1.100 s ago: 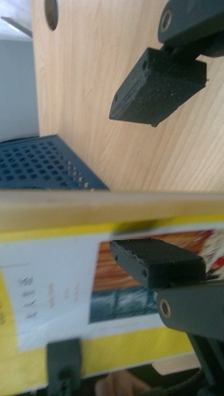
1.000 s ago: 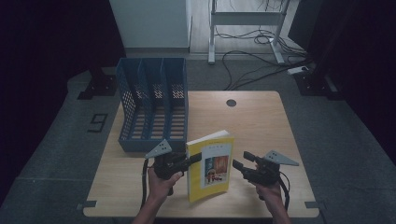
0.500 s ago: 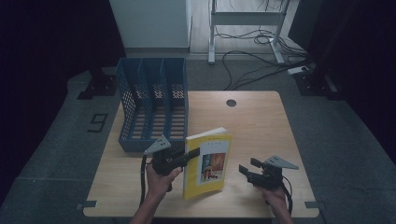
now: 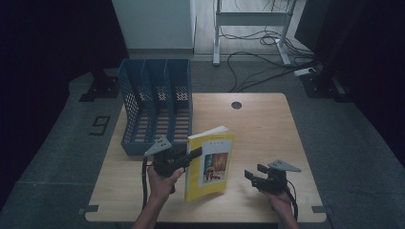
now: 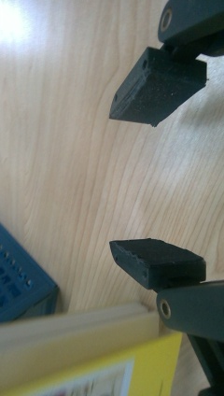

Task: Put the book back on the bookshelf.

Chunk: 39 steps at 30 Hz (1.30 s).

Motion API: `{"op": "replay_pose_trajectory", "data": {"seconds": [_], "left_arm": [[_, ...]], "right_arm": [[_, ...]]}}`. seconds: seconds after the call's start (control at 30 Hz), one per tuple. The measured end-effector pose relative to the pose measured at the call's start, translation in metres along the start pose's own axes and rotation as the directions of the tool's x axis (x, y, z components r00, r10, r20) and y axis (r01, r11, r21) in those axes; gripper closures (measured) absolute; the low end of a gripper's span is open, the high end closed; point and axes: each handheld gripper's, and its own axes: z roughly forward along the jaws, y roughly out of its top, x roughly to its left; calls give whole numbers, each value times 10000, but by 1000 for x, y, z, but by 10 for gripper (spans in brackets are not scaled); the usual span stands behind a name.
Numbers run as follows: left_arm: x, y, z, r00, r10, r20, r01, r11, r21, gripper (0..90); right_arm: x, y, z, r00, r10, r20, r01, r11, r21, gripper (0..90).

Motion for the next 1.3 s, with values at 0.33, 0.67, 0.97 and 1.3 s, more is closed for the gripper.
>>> {"op": "replay_pose_trajectory", "data": {"seconds": [0.33, 0.67, 0.97, 1.3], "left_arm": [[0, 8, -6, 10000, -18, -46, 17, 9995, -308, 754], [3, 15, -12, 9995, -305, -69, 302, 9984, -476, 754], [1, 25, -18, 9998, -169, -128, 161, 9978, -646, 754], [2, 37, -30, 9994, -81, -349, 46, 9950, -999, 755]], "right_arm": [[0, -5, 8, 9991, -160, 401, 143, 9991, 410, 300], [2, -7, 16, 9966, -382, 736, 319, 9959, 848, 301], [2, -9, 19, 9960, -431, 781, 348, 9939, 1047, 300], [0, -10, 21, 9956, -393, 852, 298, 9935, 1095, 301]]}}
